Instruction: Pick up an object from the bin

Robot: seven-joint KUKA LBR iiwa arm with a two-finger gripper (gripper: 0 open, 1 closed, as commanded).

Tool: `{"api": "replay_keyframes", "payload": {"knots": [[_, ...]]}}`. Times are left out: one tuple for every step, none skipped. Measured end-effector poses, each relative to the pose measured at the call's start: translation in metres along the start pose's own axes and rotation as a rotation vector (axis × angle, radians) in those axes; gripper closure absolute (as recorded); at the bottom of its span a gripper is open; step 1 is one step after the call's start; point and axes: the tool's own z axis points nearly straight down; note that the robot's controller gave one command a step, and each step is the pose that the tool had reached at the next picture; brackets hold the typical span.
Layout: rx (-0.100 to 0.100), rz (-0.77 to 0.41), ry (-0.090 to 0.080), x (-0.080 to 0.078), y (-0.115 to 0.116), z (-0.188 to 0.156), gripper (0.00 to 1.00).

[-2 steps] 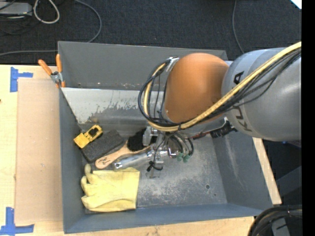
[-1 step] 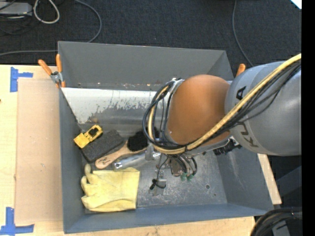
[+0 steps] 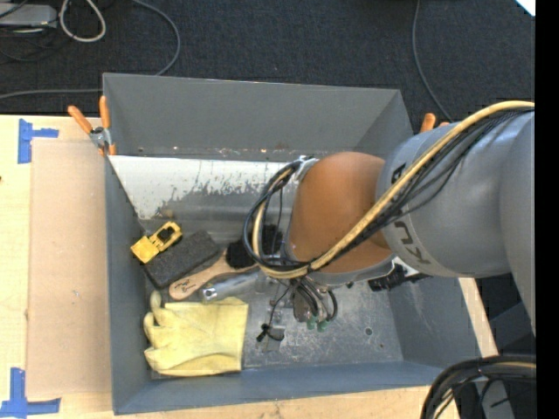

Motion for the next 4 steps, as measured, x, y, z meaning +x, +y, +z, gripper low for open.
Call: {"api": "replay_keyframes", "payload": {"knots": [[-0.002, -0.2, -0.004, 0.021, 0.058, 0.003, 0.0], [0.001, -0.283, 0.003, -0.004, 0.059, 0.069, 0.0], [-0.004, -0.221, -0.007, 0.017, 0.012, 0.062, 1.0], [-0.004, -0.219, -0.007, 0.017, 0.012, 0.062, 0.0]]}}
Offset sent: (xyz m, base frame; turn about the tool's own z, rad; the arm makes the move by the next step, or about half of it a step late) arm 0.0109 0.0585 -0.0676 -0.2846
